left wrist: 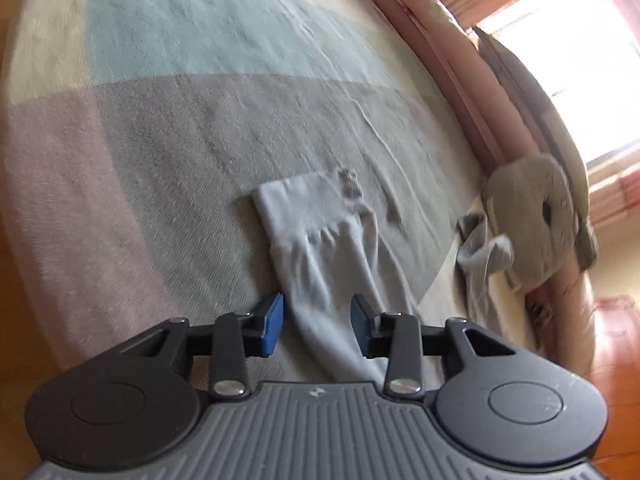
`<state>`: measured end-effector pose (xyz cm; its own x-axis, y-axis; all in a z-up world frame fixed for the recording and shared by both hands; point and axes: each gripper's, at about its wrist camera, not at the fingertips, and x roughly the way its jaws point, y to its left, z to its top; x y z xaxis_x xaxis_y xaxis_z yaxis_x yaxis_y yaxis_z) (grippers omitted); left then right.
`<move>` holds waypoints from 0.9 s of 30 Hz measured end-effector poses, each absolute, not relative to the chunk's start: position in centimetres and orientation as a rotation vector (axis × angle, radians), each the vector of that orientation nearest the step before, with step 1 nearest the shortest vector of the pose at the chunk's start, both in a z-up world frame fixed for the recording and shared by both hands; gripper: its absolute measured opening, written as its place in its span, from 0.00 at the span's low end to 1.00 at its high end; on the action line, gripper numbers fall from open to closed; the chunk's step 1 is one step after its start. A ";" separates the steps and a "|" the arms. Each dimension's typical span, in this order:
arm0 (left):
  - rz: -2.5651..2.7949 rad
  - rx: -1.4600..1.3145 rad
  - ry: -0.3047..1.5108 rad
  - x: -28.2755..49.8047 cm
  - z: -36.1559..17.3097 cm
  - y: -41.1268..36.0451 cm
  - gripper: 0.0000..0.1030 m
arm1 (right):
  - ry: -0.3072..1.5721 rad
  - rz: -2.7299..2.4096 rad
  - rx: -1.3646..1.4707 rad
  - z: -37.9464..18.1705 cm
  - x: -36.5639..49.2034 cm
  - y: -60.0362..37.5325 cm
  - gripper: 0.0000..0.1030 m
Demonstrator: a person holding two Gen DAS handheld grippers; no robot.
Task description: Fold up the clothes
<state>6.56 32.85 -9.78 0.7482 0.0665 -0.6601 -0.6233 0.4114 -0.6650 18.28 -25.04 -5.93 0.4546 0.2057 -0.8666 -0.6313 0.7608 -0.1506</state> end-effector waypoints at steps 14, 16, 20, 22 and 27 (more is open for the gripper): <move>0.414 -1.129 0.493 7.1 -11.2 34.0 0.39 | 0.988 0.500 -0.438 -5.9 18.1 -25.7 0.40; 0.427 -1.078 0.496 8.4 -10.9 34.9 0.39 | 0.986 0.501 -0.441 -5.9 18.1 -25.7 0.41; 0.401 -1.102 0.490 10.0 -10.8 35.4 0.44 | 0.982 0.503 -0.447 -5.9 18.0 -25.7 0.42; 0.355 -1.111 0.506 10.0 -10.9 34.5 0.45 | 0.981 0.506 -0.453 -5.8 17.9 -25.7 0.42; 0.442 -0.984 0.561 10.5 -10.4 33.0 0.04 | 0.932 0.553 -0.564 -6.0 17.4 -25.3 0.41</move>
